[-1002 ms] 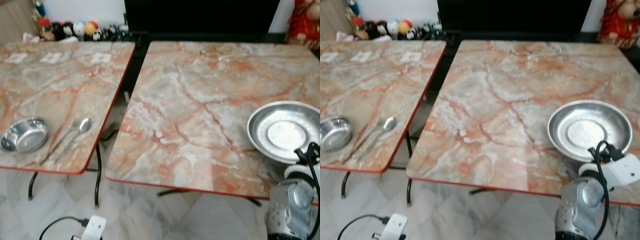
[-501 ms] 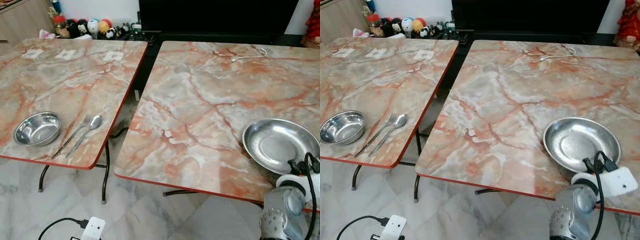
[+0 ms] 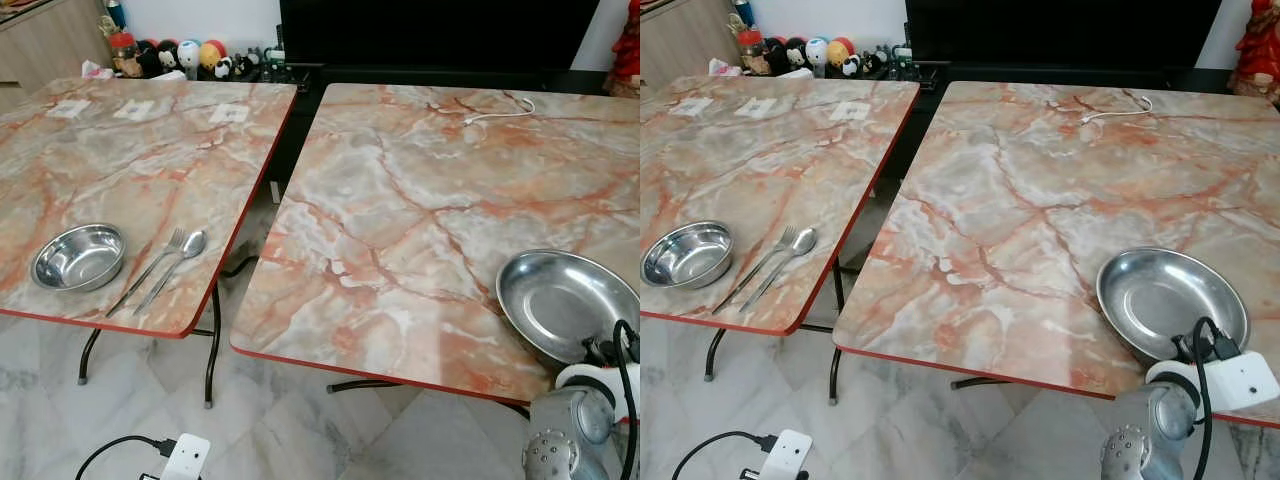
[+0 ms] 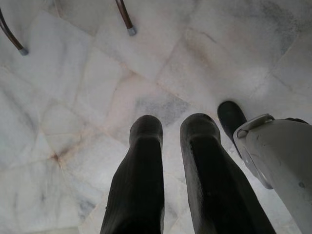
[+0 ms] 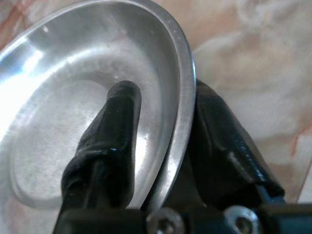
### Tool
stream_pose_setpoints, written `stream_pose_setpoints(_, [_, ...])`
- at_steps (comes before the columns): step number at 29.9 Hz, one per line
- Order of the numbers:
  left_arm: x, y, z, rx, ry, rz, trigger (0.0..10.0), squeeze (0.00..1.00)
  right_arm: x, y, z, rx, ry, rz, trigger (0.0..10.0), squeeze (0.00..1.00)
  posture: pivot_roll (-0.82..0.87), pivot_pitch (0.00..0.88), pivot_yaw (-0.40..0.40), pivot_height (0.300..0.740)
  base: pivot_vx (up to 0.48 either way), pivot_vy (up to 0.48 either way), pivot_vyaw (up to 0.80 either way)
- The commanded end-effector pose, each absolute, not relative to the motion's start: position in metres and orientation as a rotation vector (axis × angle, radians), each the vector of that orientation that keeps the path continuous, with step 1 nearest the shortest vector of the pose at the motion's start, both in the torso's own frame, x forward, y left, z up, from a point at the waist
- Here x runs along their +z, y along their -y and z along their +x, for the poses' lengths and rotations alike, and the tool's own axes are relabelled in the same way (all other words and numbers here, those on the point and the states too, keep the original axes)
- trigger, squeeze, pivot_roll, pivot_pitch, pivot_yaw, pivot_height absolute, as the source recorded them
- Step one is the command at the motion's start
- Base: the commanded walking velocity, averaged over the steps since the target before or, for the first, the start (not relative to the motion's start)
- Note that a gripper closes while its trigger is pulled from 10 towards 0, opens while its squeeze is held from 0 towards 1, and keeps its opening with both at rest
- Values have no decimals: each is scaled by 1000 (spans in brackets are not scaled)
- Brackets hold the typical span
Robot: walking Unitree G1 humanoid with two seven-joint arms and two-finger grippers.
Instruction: Setting the table
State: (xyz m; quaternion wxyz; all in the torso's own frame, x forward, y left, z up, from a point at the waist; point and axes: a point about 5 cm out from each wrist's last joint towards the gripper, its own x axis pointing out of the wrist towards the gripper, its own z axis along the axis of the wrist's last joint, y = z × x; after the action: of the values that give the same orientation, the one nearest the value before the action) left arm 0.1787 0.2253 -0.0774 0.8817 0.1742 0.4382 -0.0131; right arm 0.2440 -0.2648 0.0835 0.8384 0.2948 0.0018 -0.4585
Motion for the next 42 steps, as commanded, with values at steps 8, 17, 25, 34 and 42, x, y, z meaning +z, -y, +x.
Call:
stream_pose_setpoints(8, [-80,-230,172,-10,-935,372,10000,0,101,263,244,-918,63,518,10000,0,-72,83,20,740,0,0,0])
stream_pose_setpoints(17, [-80,-229,172,-16,-938,368,10000,0,97,263,231,-1001,15,502,10000,0,-78,83,18,740,0,0,0])
stream_pose_setpoints(25, [-80,-229,172,-14,-938,369,10000,0,89,263,226,-1033,-60,529,10000,482,-78,82,15,740,0,0,0])
stream_pose_setpoints(34, [-80,-229,172,-11,-933,368,10000,0,137,258,237,-863,166,154,10000,0,-80,84,17,740,0,0,0])
stream_pose_setpoints(42, [-80,-229,172,-6,-927,366,10000,0,161,225,267,-481,276,-8,10000,0,-103,89,29,740,0,0,0])
